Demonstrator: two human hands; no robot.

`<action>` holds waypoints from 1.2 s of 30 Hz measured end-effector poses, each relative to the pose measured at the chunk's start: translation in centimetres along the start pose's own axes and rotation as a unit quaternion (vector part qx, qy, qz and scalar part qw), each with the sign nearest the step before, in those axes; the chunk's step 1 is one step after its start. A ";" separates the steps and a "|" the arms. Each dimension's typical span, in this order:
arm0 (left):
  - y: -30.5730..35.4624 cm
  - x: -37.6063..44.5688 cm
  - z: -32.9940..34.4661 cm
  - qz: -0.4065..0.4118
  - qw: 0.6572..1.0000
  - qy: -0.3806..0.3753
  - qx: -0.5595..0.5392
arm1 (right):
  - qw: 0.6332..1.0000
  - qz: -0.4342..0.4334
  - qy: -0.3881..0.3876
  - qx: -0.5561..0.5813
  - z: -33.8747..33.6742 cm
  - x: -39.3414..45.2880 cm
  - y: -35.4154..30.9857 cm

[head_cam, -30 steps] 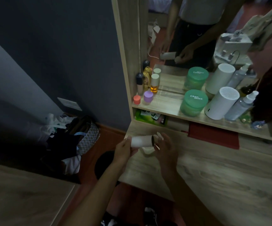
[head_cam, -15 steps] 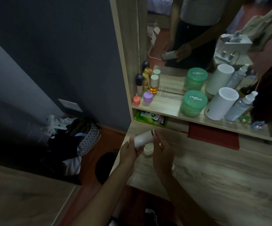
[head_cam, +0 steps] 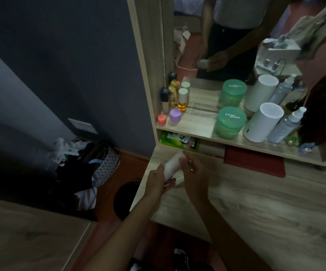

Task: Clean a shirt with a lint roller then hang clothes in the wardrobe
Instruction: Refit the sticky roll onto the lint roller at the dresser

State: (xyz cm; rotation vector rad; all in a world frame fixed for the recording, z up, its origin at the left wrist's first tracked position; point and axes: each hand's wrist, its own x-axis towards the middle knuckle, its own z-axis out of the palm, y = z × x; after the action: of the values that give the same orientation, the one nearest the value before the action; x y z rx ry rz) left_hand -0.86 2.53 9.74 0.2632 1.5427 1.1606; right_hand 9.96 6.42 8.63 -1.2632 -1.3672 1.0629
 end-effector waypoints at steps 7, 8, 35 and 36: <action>1.2 -0.9 -0.9 0.089 0.959 -0.185 0.196 | 0.952 0.179 -0.197 0.153 -1.2 3.3 0.5; 1.5 -0.7 -1.2 0.095 0.956 -0.201 0.192 | 0.942 0.197 -0.224 0.154 -1.2 3.6 0.2; 5.0 -0.1 -1.1 0.009 0.998 -0.056 -0.041 | 0.917 -0.222 -0.202 -0.262 -5.7 -0.9 -1.2; 5.1 -0.4 -0.7 0.002 0.996 -0.070 -0.051 | 0.919 -0.225 -0.187 -0.263 -5.8 -0.7 -1.4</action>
State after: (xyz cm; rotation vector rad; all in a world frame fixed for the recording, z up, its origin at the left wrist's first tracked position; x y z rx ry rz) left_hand -3.42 4.37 13.79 0.2739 1.3574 1.1956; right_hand 15.46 5.58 10.90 -1.0477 -2.2202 0.6438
